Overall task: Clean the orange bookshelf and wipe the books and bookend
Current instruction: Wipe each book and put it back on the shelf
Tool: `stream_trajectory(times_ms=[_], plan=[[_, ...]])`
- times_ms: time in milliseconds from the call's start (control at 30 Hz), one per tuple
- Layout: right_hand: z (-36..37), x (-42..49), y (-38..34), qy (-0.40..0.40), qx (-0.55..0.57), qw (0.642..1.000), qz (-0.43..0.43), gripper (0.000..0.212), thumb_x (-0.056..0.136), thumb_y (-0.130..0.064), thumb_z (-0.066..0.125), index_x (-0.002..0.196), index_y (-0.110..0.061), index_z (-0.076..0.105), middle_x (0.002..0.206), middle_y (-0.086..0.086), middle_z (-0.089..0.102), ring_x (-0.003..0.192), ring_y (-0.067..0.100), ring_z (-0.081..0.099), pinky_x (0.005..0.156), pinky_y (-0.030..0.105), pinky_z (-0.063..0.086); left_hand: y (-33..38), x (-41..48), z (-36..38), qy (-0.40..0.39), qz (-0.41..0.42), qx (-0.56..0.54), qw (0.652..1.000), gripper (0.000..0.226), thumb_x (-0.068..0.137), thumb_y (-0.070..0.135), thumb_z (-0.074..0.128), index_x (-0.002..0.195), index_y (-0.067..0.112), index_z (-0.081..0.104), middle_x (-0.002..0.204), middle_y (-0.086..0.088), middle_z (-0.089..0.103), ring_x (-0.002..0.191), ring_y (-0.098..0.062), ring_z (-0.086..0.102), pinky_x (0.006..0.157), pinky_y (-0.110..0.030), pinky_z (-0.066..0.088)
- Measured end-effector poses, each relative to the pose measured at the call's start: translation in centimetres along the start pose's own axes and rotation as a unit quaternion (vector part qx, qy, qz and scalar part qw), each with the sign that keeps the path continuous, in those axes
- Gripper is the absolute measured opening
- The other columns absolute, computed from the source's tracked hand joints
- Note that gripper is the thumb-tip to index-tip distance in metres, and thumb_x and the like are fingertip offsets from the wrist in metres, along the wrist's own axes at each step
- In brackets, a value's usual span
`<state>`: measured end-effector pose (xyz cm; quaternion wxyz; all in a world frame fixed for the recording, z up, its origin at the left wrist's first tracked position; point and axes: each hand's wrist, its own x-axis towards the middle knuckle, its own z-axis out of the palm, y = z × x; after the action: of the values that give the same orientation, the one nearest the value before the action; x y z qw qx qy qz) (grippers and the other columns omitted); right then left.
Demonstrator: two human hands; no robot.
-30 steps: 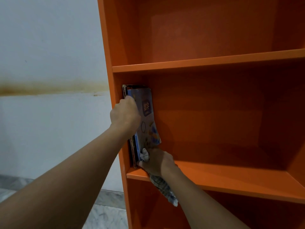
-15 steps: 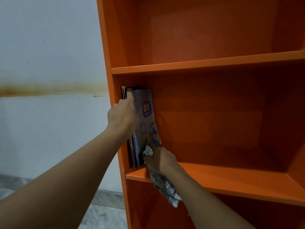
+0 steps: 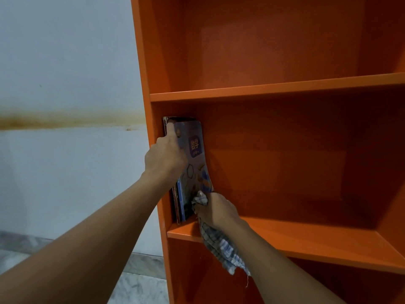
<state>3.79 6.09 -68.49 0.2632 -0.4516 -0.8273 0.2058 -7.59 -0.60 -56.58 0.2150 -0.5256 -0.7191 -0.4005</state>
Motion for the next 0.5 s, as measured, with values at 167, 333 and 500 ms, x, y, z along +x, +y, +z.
stream_trajectory(times_ms=[167,333,500], plan=[[-2.3,-2.6,0.2,0.016,0.019,0.999,-0.033,0.020,0.102,-0.032,0.047,0.092,-0.018,0.058,0.080,0.004,0.054,0.057,0.022,0.041,0.053,0.033,0.033,0.2,-2.9,0.5,0.039,0.010,-0.074,0.996,0.065,0.096,0.030,0.060,0.151,0.020,0.027,0.096,-0.005,0.069,0.075,-0.023,0.068,0.068,-0.038,0.059],[-5.0,-9.7,1.5,0.107,0.068,0.989,-0.077,0.035,0.096,-0.033,0.053,0.066,-0.017,0.044,0.063,-0.002,0.044,0.053,0.017,0.037,0.055,0.038,0.034,1.8,-9.2,1.3,-0.027,0.029,-0.192,0.981,0.017,0.098,0.031,0.057,0.105,0.021,0.068,0.078,0.011,0.065,0.073,-0.013,0.066,0.062,-0.031,0.056],[-6.5,-18.3,5.8,0.125,0.131,0.982,-0.057,0.026,0.090,-0.038,0.055,0.071,-0.020,0.056,0.060,-0.005,0.050,0.050,0.012,0.043,0.052,0.035,0.035,4.1,-17.1,2.8,-0.201,-0.005,-0.265,0.943,0.019,0.101,0.031,0.055,0.096,0.017,0.067,0.070,-0.010,0.068,0.054,-0.026,0.065,0.052,-0.044,0.058]])
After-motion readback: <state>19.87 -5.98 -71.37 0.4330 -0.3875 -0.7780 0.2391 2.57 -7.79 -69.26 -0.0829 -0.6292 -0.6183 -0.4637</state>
